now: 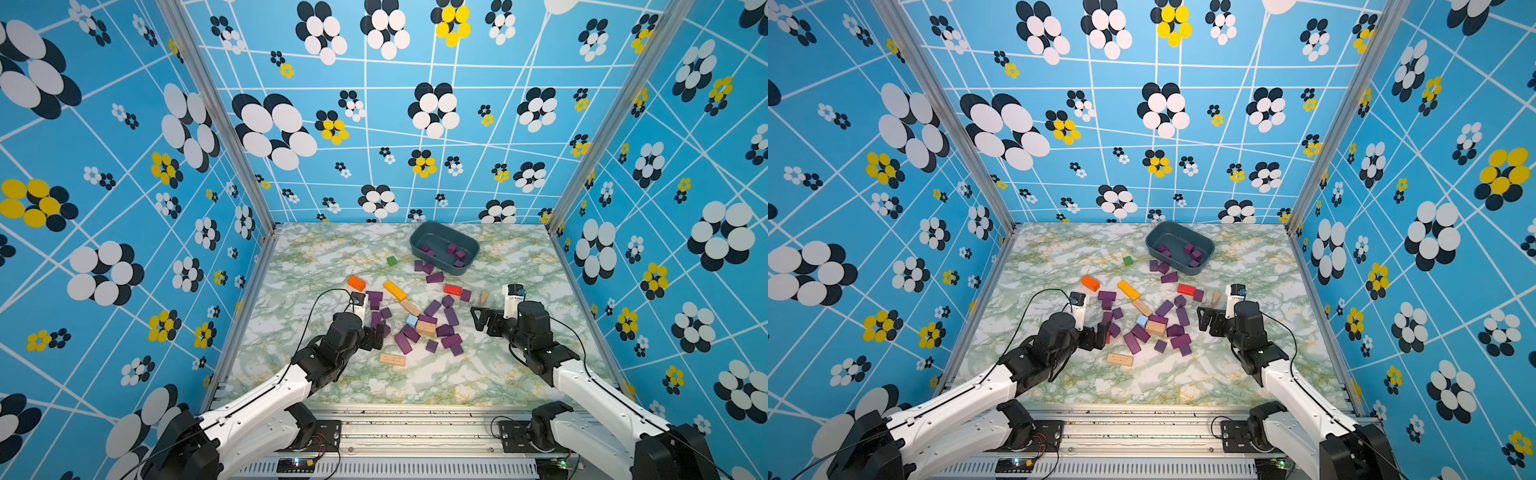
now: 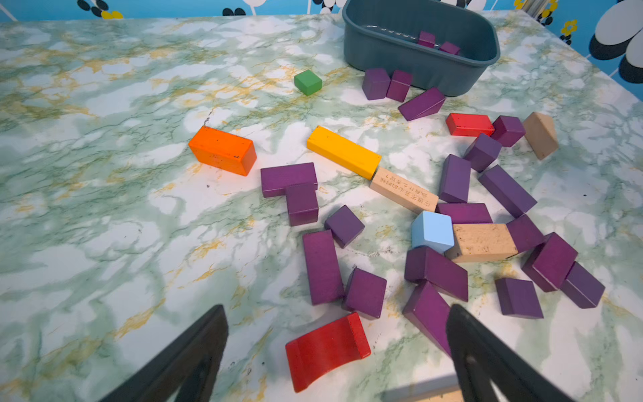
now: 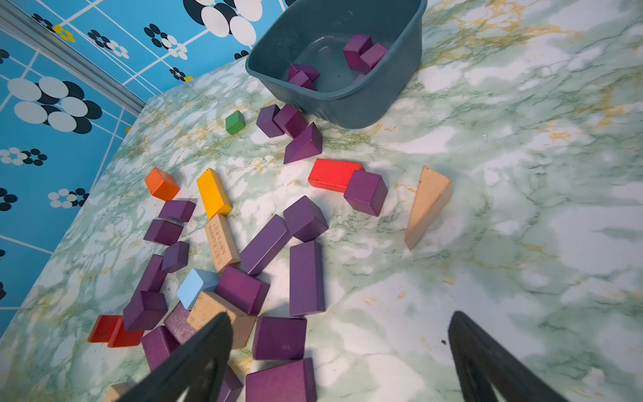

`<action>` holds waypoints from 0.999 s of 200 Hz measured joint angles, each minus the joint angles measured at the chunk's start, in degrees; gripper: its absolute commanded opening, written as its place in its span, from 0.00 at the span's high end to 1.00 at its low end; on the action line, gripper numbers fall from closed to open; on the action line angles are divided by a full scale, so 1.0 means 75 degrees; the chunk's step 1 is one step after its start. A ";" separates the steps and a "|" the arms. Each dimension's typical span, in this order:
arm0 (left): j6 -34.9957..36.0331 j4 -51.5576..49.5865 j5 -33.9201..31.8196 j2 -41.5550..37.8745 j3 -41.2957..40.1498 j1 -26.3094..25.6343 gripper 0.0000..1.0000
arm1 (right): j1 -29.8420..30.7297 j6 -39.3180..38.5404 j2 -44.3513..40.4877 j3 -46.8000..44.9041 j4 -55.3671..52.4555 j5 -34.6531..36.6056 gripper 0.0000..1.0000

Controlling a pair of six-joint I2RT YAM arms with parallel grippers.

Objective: Pick purple bricks into the storage bin
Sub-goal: Pick up the building block from the center of the board.

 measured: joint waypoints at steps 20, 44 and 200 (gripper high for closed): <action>-0.0146 -0.0376 -0.0131 -0.0003 0.0038 0.0052 0.01 | 0.0000 0.0055 0.0061 0.0000 0.0017 -0.0003 0.01; -0.0315 -0.0726 -0.0178 -0.0029 0.0041 0.0178 0.00 | 0.0000 0.0114 0.0070 0.0000 0.0070 0.0000 0.01; -0.0944 -0.1865 0.0312 0.0627 0.0309 0.1081 0.00 | 0.0000 0.0388 0.0070 -0.0300 0.0321 0.0003 0.01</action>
